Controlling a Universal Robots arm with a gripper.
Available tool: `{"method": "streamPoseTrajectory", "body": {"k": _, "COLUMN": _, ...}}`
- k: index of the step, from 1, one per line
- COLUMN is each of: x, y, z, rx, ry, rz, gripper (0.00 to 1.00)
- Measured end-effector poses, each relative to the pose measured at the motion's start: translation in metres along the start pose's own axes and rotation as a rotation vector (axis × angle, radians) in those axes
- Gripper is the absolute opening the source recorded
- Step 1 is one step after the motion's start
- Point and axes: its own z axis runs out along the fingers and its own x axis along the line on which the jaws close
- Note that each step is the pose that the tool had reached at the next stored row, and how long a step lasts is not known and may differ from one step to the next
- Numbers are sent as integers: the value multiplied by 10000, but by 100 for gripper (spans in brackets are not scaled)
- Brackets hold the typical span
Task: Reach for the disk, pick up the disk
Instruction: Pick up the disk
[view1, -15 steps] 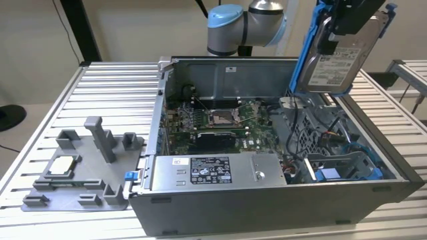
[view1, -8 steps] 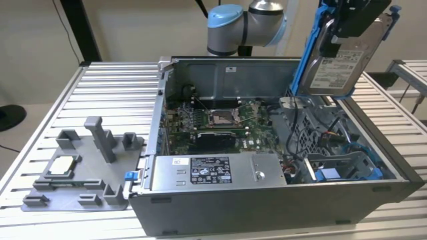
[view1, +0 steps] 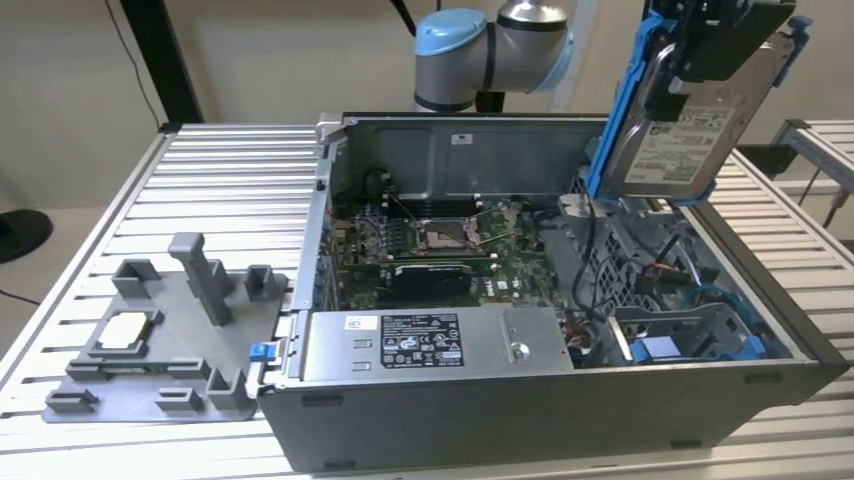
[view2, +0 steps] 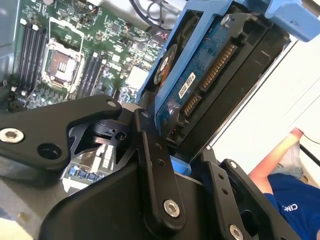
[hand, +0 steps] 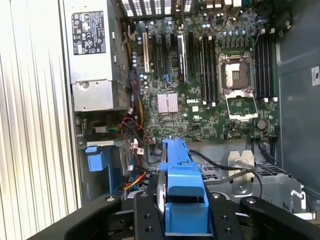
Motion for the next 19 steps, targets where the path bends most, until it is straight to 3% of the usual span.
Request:
{"method": "streamPoseTrajectory", "body": {"k": 6, "x": 120, "y": -12, "z": 7, "rx": 0, "ry": 0, "rz": 0, "gripper": 0}}
{"method": "streamPoseTrajectory", "body": {"k": 19, "x": 678, "y": -24, "z": 45, "rx": 4, "ry": -1, "rz": -1, "gripper": 0}}
